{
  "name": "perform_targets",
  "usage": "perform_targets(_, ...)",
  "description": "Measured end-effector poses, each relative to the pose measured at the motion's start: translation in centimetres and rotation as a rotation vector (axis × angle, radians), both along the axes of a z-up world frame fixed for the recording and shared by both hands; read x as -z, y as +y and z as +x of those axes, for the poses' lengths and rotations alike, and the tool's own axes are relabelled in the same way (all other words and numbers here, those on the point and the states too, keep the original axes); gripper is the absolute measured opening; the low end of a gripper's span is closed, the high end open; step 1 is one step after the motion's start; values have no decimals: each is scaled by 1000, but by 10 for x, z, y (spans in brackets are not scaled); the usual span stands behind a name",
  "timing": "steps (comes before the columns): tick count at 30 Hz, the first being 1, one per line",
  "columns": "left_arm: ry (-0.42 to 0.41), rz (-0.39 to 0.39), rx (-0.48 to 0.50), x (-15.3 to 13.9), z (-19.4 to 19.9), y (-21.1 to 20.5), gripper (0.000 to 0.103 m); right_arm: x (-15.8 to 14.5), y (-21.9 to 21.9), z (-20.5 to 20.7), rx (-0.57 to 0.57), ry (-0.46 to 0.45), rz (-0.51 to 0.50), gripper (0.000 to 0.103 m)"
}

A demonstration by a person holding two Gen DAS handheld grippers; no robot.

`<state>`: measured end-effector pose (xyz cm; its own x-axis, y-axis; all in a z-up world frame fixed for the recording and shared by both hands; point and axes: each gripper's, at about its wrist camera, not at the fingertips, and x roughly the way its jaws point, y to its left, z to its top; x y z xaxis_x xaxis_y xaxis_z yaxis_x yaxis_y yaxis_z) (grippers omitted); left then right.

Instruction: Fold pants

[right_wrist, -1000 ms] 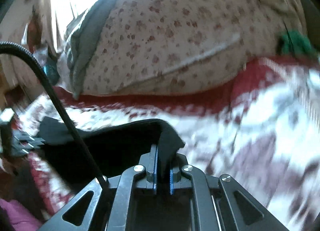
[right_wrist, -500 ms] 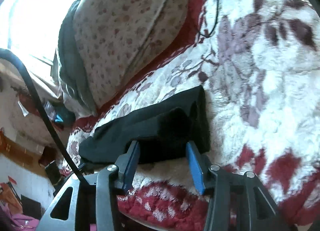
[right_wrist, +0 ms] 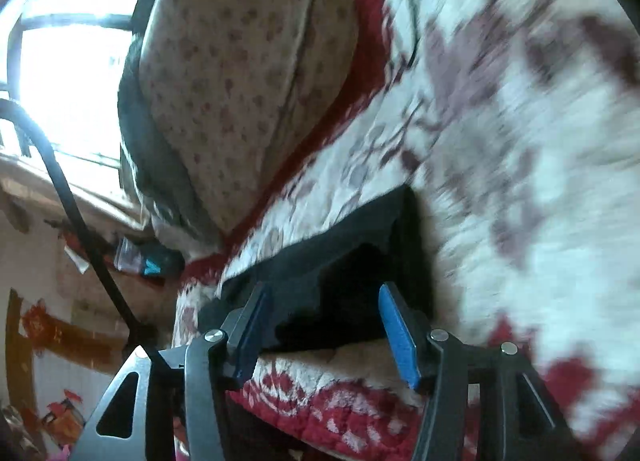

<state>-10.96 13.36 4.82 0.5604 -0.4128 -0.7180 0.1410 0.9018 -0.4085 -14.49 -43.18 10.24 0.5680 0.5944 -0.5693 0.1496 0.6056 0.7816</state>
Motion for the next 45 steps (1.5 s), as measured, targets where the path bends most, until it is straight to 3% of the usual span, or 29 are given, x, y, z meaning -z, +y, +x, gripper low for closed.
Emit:
perform_targets(4, 9, -63, -95, 0, 4, 22, 40, 18, 14, 12, -17, 54, 12, 60)
perform_targets(5, 0, -84, -121, -2, 5, 30, 45, 20, 15, 14, -13, 57, 18, 60)
perform_targets(6, -4, -96, -135, -3, 7, 34, 58, 22, 16, 15, -8, 57, 23, 60)
perform_targets(8, -7, -132, -196, -2, 11, 47, 63, 22, 15, 17, 5, 42, 36, 59)
perform_targets(17, 58, -200, -312, 17, 35, 75, 63, 26, 24, 24, 28, -37, 10, 27)
perform_targets(22, 66, -265, -389, 24, 57, 79, 63, 11, 31, 31, 17, -112, -58, 17)
perform_targets(23, 60, -272, -397, 24, 60, 79, 62, 7, 31, 32, 19, -126, -73, 15)
perform_targets(25, 60, -226, -383, 19, 63, 74, 17, -1, 32, 32, 16, -154, -101, 12)
perform_targets(26, 54, -172, -366, 13, 62, 68, 12, -6, 32, 32, 9, -170, -125, 11)
perform_targets(33, -44, -80, -313, -27, 28, 59, 8, -25, 29, 31, -26, -178, -296, 9)
perform_targets(36, 6, -35, -333, -9, 28, 60, 8, -10, 28, 36, -18, -88, -394, 9)
perform_targets(39, 101, -53, -391, 23, 33, 72, 8, 14, 28, 43, -33, 44, -486, 9)
perform_targets(42, 102, -77, -399, 31, 29, 83, 13, 3, 34, 39, -29, 32, -551, 17)
perform_targets(45, 74, -43, -416, 20, 23, 89, 17, -10, 38, 33, -13, 34, -622, 22)
